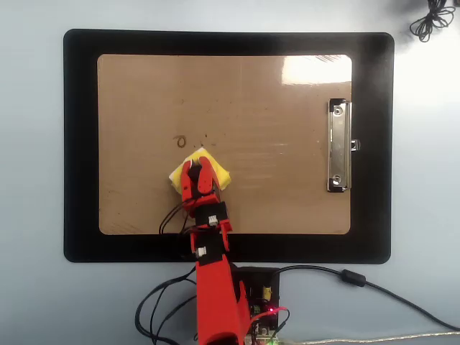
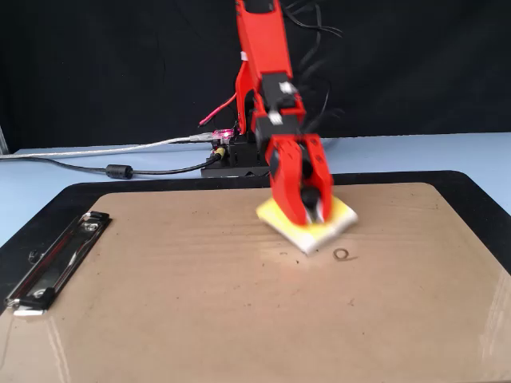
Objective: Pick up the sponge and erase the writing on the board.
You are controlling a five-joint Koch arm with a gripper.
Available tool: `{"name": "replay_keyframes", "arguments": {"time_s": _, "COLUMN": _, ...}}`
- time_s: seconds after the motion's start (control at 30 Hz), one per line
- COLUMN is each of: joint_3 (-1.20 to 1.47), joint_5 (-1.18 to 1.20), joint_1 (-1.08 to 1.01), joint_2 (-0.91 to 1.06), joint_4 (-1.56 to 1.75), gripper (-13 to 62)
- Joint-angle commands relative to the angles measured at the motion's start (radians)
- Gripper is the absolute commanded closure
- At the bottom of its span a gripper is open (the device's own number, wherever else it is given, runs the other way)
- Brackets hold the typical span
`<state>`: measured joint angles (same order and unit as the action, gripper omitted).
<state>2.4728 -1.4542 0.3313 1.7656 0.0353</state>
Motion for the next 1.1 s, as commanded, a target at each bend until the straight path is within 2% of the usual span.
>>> {"name": "replay_keyframes", "arguments": {"time_s": 0.0, "joint_3": -0.006, "joint_5": -0.012, "joint_1": 0.02, "joint_2": 0.044, "joint_4": -0.018, "gripper": 57.2}}
{"name": "replay_keyframes", "arguments": {"time_s": 0.07, "joint_3": -0.106, "joint_5": -0.012, "joint_1": 0.025, "joint_2": -0.037, "joint_4": -0.017, "gripper": 57.2}}
{"name": "replay_keyframes", "arguments": {"time_s": 0.2, "joint_3": -0.528, "joint_5": -0.012, "joint_1": 0.023, "joint_2": -0.463, "joint_4": -0.011, "gripper": 57.2}}
{"name": "replay_keyframes", "arguments": {"time_s": 0.27, "joint_3": -0.67, "joint_5": -0.014, "joint_1": 0.025, "joint_2": -0.56, "joint_4": -0.023, "gripper": 57.2}}
{"name": "replay_keyframes", "arguments": {"time_s": 0.37, "joint_3": -0.598, "joint_5": -0.014, "joint_1": 0.025, "joint_2": -0.495, "joint_4": -0.071, "gripper": 57.2}}
{"name": "replay_keyframes", "arguments": {"time_s": 0.5, "joint_3": -0.272, "joint_5": -0.014, "joint_1": 0.064, "joint_2": -0.155, "joint_4": -0.104, "gripper": 57.2}}
{"name": "replay_keyframes", "arguments": {"time_s": 0.6, "joint_3": -0.156, "joint_5": -0.014, "joint_1": 0.08, "joint_2": -0.046, "joint_4": -0.112, "gripper": 57.2}}
{"name": "replay_keyframes", "arguments": {"time_s": 0.7, "joint_3": -0.272, "joint_5": -0.012, "joint_1": 0.117, "joint_2": -0.16, "joint_4": -0.095, "gripper": 57.2}}
{"name": "replay_keyframes", "arguments": {"time_s": 0.87, "joint_3": -0.729, "joint_5": -0.015, "joint_1": 0.123, "joint_2": -0.607, "joint_4": -0.098, "gripper": 57.2}}
{"name": "replay_keyframes", "arguments": {"time_s": 0.97, "joint_3": -0.755, "joint_5": -0.015, "joint_1": 0.124, "joint_2": -0.609, "joint_4": -0.123, "gripper": 57.2}}
{"name": "replay_keyframes", "arguments": {"time_s": 1.07, "joint_3": -0.529, "joint_5": -0.02, "joint_1": 0.14, "joint_2": -0.382, "joint_4": -0.129, "gripper": 57.1}}
